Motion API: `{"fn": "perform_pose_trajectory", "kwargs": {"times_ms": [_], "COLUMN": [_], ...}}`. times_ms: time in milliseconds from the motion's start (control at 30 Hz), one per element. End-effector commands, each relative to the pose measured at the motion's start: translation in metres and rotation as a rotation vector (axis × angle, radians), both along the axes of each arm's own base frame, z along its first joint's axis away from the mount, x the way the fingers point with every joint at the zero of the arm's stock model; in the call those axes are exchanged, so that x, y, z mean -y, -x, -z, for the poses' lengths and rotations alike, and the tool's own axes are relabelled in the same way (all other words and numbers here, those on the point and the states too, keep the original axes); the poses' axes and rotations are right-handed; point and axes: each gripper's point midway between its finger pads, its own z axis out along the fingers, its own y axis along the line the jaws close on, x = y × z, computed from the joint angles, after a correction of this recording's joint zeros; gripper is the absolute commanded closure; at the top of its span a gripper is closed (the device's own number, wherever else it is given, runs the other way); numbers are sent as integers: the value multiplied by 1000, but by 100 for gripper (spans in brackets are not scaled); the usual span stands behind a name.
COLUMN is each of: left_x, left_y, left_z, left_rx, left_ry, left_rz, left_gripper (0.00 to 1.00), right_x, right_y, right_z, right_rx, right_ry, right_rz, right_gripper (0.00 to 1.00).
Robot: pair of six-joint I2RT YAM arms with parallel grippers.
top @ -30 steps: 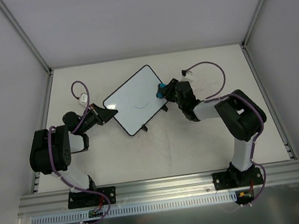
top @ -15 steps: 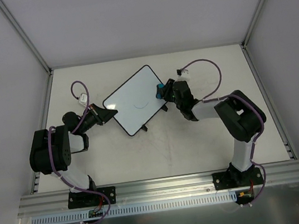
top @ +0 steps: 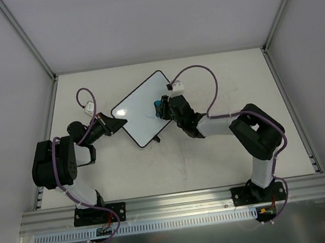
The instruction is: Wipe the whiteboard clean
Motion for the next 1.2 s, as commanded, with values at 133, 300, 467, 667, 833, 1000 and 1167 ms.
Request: {"fn": "perform_pose_trajectory", "kwargs": {"times_ms": [133,300,467,667,833,1000,1167], "left_x": [1,1,1,0,1,1,1], "left_y": [-2,-2,-2,-2,-2,-1,-1], "left_z": [-54,-54,-54,-55,-54,-55,-55], "left_rx": [405,405,405,406,405,406,407], "left_ry": [-64,-64,-64,-64,-64,-64,-64], "left_rz": [30,30,31,30,31,30,31], "left_gripper": [100,100,100,100,100,100,100], "right_x": [-51,-76,-102,-120,-120,-108,-85], "right_y": [47,61,77,88,90,78,59], "right_z": [19,15,17,16,17,20,22], "right_rx": [0,44,95,113,110,97,18], "right_ry": [193,250,333,347,344,348,244], "right_rz": [-211,-275,-362,-425,-430,-354,-282], "right_gripper": [100,100,100,100,100,100,100]}}
